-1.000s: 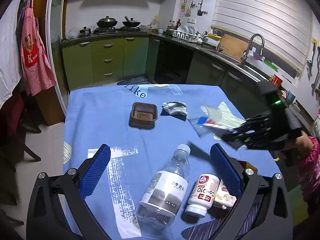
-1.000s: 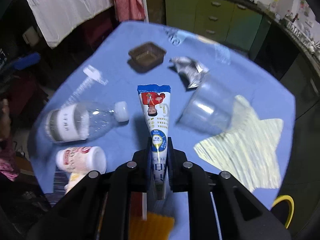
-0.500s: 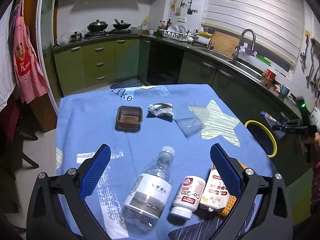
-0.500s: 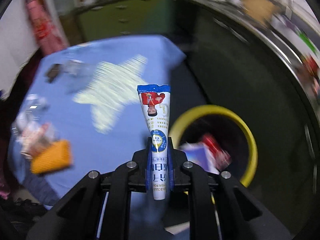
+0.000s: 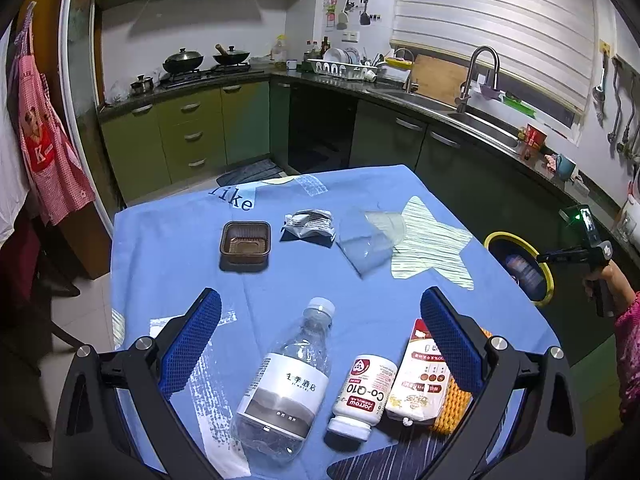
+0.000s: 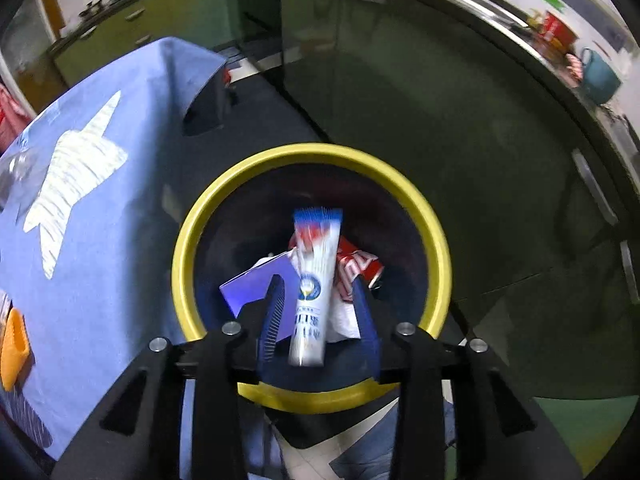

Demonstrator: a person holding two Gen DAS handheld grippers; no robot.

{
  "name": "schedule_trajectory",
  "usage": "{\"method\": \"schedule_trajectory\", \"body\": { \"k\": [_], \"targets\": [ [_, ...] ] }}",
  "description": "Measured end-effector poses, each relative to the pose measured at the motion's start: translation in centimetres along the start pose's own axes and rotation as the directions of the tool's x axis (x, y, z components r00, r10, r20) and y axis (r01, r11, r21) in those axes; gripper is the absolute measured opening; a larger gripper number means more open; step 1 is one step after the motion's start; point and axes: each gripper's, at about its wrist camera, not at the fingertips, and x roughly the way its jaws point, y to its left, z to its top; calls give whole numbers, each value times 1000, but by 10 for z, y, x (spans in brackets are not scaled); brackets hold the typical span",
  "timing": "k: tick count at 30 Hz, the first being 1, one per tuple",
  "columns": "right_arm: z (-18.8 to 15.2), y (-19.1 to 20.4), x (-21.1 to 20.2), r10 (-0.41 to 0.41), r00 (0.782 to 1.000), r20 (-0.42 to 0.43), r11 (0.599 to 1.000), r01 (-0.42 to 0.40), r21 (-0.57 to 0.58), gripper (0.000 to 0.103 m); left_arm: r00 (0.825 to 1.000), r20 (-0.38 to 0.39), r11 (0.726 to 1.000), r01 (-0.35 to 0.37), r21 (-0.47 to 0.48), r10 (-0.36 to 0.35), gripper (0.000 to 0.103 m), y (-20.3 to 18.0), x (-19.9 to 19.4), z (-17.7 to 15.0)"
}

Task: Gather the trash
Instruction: 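Carry the toothpaste tube over the bin and open the right tool, then grasp the clear water bottle around its label with the left tool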

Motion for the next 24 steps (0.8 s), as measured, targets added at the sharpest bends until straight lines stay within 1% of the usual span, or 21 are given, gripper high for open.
{"method": "schedule_trajectory", "body": {
  "k": [2, 4, 10, 12, 14, 16, 18, 21, 24],
  "targets": [
    [-2, -1, -9, 12, 1000, 25, 1000, -12, 4, 41, 1000, -5, 1000, 2, 10, -2, 98, -2, 1, 1],
    [-6, 3, -20, 3, 999, 54, 1000, -2, -9, 45, 1000, -9, 1000, 4, 21, -4, 98, -4, 3, 1],
    [-26, 25, -52, 72, 990, 121, 997, -68, -43, 46, 999, -34, 999, 17, 46, -15, 98, -6, 11, 0],
    [-29, 34, -58, 97, 987, 131, 994, -90, -57, 47, 998, -61, 998, 20, 58, -16, 98, -3, 17, 0],
    [-33, 42, -62, 113, 984, 135, 992, -103, -75, 50, 996, -87, 997, 22, 69, -16, 98, 1, 22, -1],
    [-33, 51, -65, 124, 983, 135, 989, -112, -96, 50, 993, -117, 997, 21, 79, -12, 98, 5, 29, 0],
    [-33, 57, -67, 130, 982, 136, 987, -116, -110, 50, 986, -163, 996, 33, 86, -19, 98, 12, 37, -2],
    [-33, 65, -70, 140, 981, 136, 985, -123, -122, 51, 970, -243, 995, 49, 86, -26, 98, 17, 53, -5],
    [-34, 72, -70, 145, 981, 130, 983, -128, -135, 52, 945, -326, 990, 66, 125, -22, 98, 17, 70, -12]
  ]
}}
